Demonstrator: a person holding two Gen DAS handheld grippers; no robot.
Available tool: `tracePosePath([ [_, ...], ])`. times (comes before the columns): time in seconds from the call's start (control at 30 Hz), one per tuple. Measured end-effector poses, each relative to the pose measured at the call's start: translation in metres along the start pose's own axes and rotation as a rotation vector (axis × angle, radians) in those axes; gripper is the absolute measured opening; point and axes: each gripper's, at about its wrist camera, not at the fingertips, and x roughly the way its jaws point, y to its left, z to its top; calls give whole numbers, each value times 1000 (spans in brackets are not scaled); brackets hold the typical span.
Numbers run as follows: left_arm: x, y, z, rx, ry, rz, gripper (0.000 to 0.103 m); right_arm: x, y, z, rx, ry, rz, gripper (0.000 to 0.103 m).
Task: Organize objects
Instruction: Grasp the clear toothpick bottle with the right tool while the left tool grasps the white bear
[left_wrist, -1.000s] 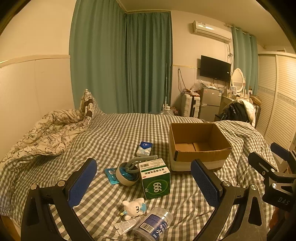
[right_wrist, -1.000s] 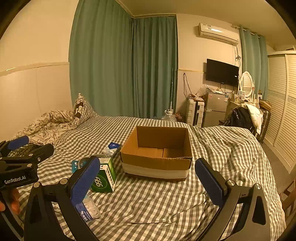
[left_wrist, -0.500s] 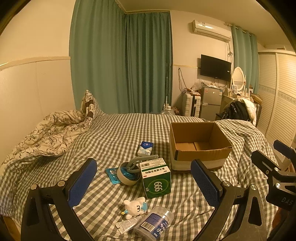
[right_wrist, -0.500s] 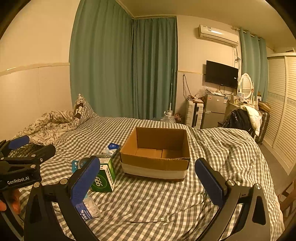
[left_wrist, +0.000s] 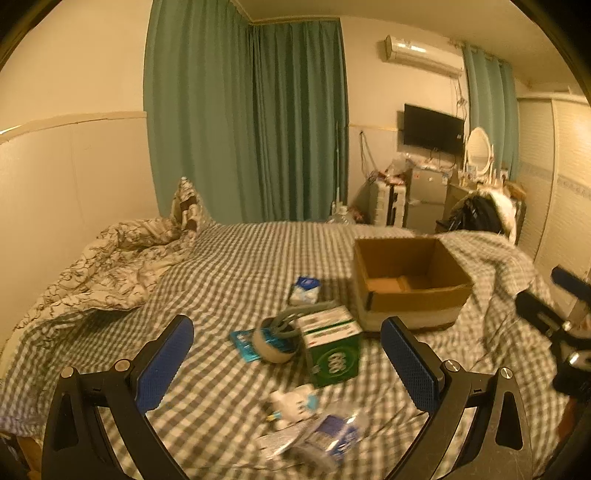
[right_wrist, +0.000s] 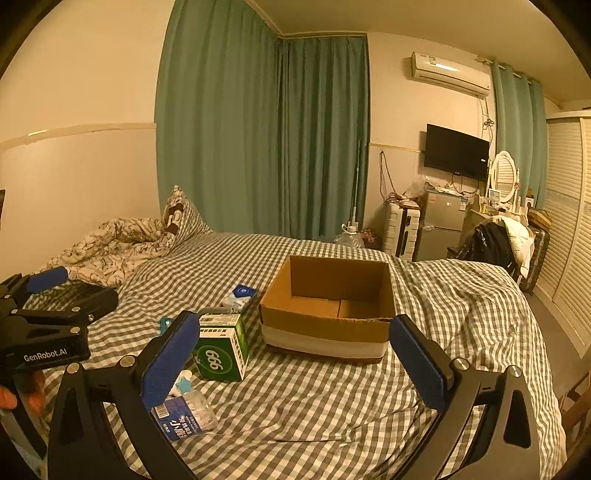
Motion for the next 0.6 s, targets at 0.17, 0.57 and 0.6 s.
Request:
tracePosePath([
  [0.17, 21, 22, -29, 37, 102, 43, 103, 22, 18, -19, -31, 100, 89, 103],
  [0.57, 73, 38, -88, 102, 308, 61, 101, 114, 97, -115, -195, 451, 419, 103],
  [0.6, 74, 39, -88, 104, 312, 62, 101, 118, 102, -119, -213, 464, 446, 103],
])
